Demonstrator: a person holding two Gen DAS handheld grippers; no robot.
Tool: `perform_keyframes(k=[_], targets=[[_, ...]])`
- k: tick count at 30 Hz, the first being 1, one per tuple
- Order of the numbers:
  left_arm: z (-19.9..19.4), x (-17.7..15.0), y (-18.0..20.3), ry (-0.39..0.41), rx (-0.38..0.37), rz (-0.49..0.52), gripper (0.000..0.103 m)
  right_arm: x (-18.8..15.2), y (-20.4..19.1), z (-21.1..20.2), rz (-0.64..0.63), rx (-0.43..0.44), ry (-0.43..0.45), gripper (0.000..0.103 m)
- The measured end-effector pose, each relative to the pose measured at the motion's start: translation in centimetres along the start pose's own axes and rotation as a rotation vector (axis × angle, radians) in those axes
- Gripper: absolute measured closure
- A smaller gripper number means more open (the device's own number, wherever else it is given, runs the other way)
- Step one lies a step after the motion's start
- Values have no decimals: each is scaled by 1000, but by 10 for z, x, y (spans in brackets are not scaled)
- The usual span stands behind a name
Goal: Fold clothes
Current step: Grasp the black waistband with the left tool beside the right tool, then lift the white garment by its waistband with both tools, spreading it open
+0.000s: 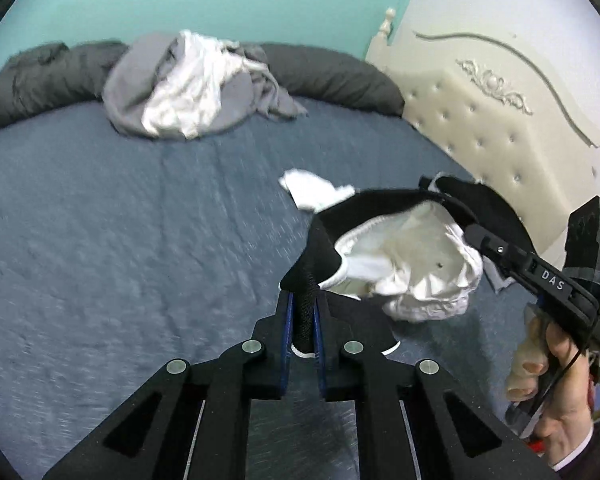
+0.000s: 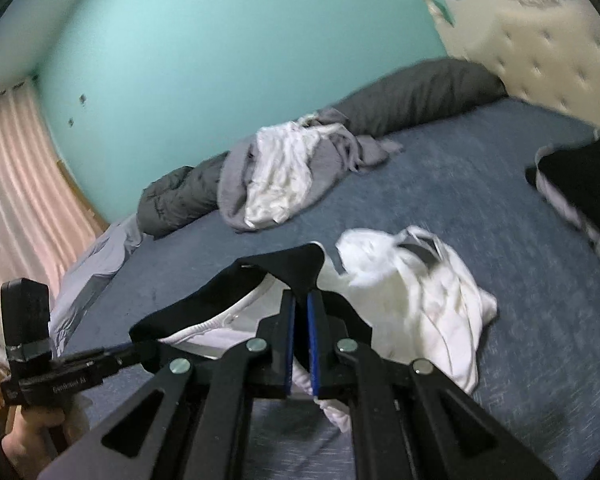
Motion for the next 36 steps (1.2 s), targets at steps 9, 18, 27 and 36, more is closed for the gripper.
perform_keyframes(k=[9,18,27,36], targets=[[-99,68,-53,135,68,-29,93,91,-99,-29,-159,10,15,98],[-219,142,-79,290,119,-6,93,161,-193,-60,-245,35,52,99],[-320,204,-96,399,158,2,94,221,-272,-89,-300,55,102,99],[-416,257,-99,512,196,20,94,275,-344,-129,-352,80,169,99]])
Point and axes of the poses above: each gripper's, at about its wrist camera, not at the fingertips, and z roughly the way its jaws point, y to its right, x to its top, the point moved 4 cm from there along z, roughly the way its jaws point, and after that the axes turned 15 degrees about x, right-handed, at the moved point
